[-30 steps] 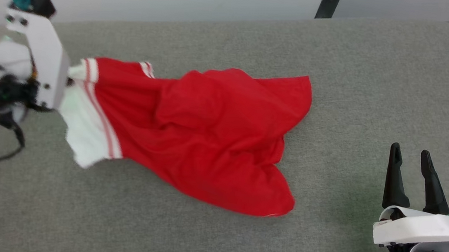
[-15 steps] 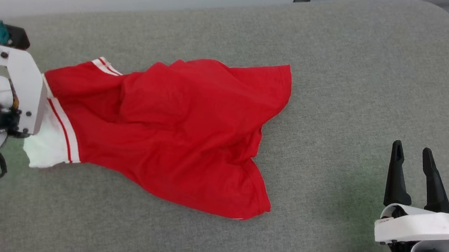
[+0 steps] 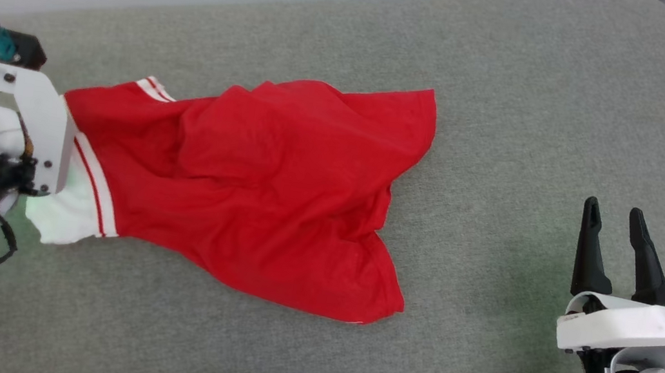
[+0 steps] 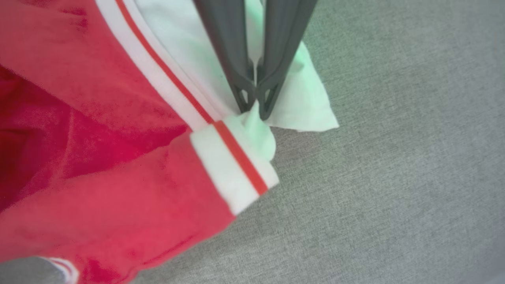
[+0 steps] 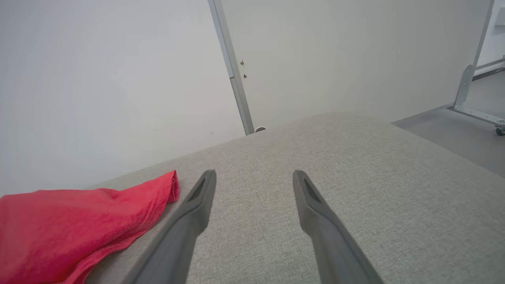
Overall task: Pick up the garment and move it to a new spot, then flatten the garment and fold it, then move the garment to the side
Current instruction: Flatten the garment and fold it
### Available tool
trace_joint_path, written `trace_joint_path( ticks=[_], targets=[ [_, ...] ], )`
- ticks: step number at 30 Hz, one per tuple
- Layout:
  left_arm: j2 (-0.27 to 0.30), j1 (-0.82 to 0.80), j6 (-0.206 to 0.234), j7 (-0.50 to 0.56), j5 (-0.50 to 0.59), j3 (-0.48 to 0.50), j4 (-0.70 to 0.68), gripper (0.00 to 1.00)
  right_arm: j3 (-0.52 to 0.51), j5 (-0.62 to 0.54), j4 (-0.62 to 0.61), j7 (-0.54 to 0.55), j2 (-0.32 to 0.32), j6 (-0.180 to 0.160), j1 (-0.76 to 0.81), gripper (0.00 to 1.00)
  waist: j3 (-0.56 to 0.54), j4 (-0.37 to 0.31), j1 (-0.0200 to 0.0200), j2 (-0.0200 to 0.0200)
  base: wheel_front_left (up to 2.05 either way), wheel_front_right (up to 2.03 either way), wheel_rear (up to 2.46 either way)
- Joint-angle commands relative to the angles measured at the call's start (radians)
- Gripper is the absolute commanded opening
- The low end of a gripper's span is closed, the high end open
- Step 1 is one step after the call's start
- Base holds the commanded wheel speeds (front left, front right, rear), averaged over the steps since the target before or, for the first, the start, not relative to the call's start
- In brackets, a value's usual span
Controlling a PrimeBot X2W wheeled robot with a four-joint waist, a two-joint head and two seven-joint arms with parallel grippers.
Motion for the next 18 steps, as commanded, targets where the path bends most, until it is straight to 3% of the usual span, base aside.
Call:
trace_joint_path(
  ticks=[1,8,18],
  targets=[
    [-0.008,-0.011,-0.009,-0.014,-0.005,0.002,0.005,1.0,-0.006,-0.006,0.001,-0.005,-0.008,0.004,0.005,1.0,-0.014,0.017,0.0,-0.0001,0.0,0.0,0.0],
    [-0.033,-0.021,-0.037,-0.148,-0.036,0.031,0.004,1.0,-0.004,-0.018,0.013,-0.005,-0.038,0.004,0.021,1.0,-0.062,0.089,0.0,-0.0001,0.0,0.0,0.0],
    [-0.071,0.161,-0.056,-0.489,-0.139,0.127,-0.084,1.0,0.018,-0.029,0.041,-0.005,-0.086,0.004,0.043,1.0,-0.123,0.214,0.0,-0.0001,0.0,0.0,0.0]
  ],
)
